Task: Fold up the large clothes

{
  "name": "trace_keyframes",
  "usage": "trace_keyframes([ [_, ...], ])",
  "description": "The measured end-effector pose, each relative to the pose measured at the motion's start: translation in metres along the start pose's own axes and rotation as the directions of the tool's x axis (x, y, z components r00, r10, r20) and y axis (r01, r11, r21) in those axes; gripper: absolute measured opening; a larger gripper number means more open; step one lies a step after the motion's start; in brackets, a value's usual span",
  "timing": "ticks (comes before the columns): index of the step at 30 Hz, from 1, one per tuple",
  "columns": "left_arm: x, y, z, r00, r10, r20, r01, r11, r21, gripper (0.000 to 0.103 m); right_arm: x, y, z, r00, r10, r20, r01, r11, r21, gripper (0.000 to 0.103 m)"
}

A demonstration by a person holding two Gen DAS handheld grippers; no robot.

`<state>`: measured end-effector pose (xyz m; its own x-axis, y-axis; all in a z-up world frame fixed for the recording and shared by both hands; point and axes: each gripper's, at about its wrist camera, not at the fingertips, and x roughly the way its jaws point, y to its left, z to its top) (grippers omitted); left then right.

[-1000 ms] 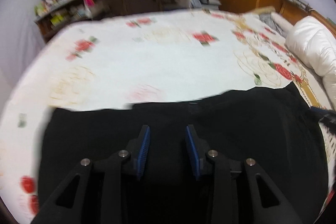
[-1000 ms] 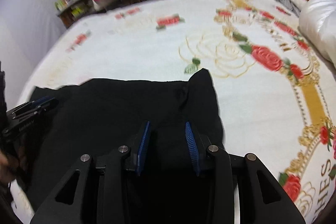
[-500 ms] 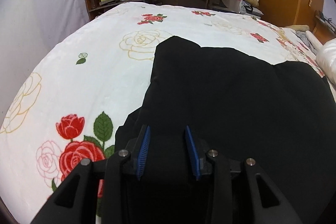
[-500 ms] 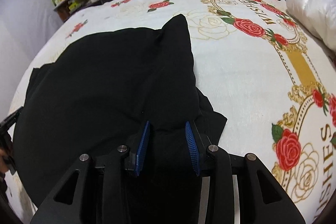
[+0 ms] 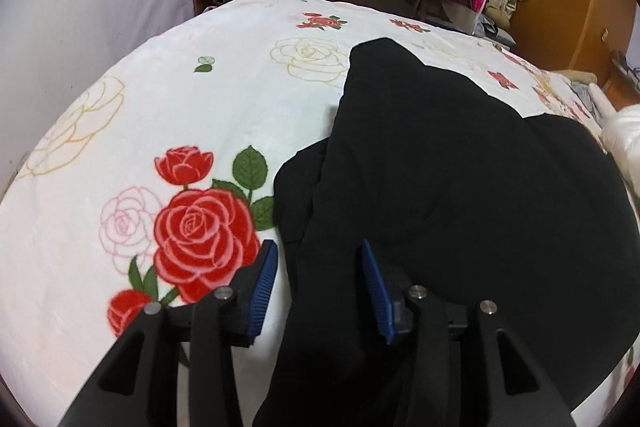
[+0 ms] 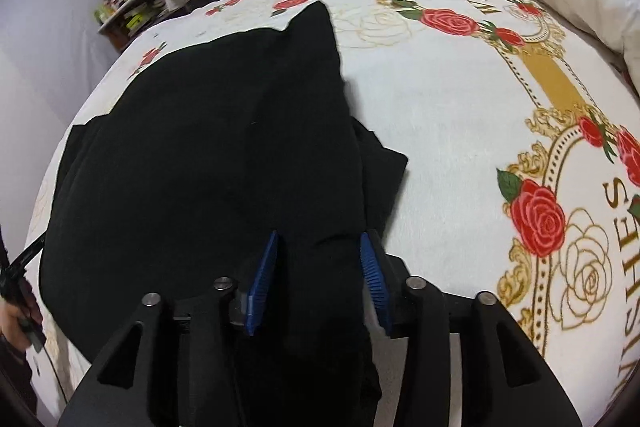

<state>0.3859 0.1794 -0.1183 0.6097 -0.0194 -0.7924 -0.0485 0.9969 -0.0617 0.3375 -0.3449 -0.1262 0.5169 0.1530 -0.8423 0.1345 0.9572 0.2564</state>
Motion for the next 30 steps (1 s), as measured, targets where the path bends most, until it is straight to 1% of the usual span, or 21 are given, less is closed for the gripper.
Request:
trace_keyframes([
  [5,-0.002,-0.006,0.001,0.999,0.038,-0.007,-0.038,0.999,0.020,0.047,-0.001,0.002,0.003,1.000,-0.019,-0.014,0.019,1.000,-0.017,0.047],
  [7,-0.007,-0.007,0.001,0.999,0.053,-0.011,-0.053,0.998,0.021,0.047,-0.003,0.002,0.004,0.999,-0.030,-0.017,0.030,0.999,-0.015,0.049],
  [10,-0.019,-0.012,0.001,0.997,0.077,-0.006,-0.077,0.996,0.042,0.047,-0.015,0.006,0.006,0.999,-0.054,0.002,0.054,0.998,-0.016,0.049],
  [13,-0.029,-0.016,0.001,0.997,0.073,0.000,-0.073,0.996,0.059,0.046,-0.028,0.013,0.006,0.999,-0.026,0.023,0.027,0.999,-0.027,0.049],
  [15,-0.033,-0.015,0.002,0.998,0.058,0.003,-0.059,0.997,0.051,0.046,-0.033,0.016,0.006,0.999,-0.011,0.034,0.013,0.999,-0.038,0.050],
  [17,-0.035,-0.012,0.002,0.999,0.037,0.004,-0.038,0.999,0.038,0.047,-0.035,0.017,0.005,0.999,0.021,0.036,-0.019,0.999,-0.038,0.057],
  [18,-0.036,-0.011,0.002,1.000,0.027,0.008,-0.028,0.999,0.033,0.047,-0.034,0.017,0.005,0.999,0.036,0.035,-0.035,0.999,-0.035,0.064],
  [19,-0.035,-0.007,0.002,1.000,0.023,0.012,-0.023,0.999,0.027,0.050,-0.033,0.015,0.005,0.998,0.053,0.035,-0.052,0.998,-0.029,0.066],
  [20,-0.032,-0.003,0.001,1.000,0.024,0.007,-0.024,1.000,0.019,0.055,-0.031,0.014,0.005,0.998,0.060,0.034,-0.060,0.998,-0.025,0.066],
  [21,-0.027,0.001,0.000,1.000,0.023,-0.009,-0.023,1.000,0.007,0.056,-0.027,0.012,0.005,0.998,0.059,0.028,-0.059,0.998,-0.023,0.066],
  [23,-0.014,0.016,-0.004,0.999,-0.023,-0.044,0.020,0.998,-0.052,0.066,-0.012,0.004,0.003,0.998,0.056,-0.017,-0.056,0.998,-0.005,0.071],
  [24,-0.010,0.024,-0.004,0.997,-0.050,-0.050,0.046,0.995,-0.090,0.069,-0.007,0.000,0.003,0.998,0.057,-0.027,-0.057,0.998,0.007,0.078],
  [25,-0.008,0.032,-0.004,0.996,-0.073,-0.051,0.066,0.991,-0.120,0.071,-0.003,-0.006,0.002,0.998,0.063,-0.031,-0.062,0.998,0.030,0.079],
  [28,-0.003,0.043,0.001,0.988,-0.140,-0.058,0.130,0.979,-0.158,0.071,-0.002,-0.016,0.005,0.996,0.086,-0.018,-0.084,0.995,0.053,0.079],
  [30,0.000,0.047,0.006,0.980,-0.187,-0.063,0.173,0.968,-0.181,0.071,-0.001,-0.020,0.008,0.994,0.111,-0.017,-0.110,0.992,0.064,0.079],
])
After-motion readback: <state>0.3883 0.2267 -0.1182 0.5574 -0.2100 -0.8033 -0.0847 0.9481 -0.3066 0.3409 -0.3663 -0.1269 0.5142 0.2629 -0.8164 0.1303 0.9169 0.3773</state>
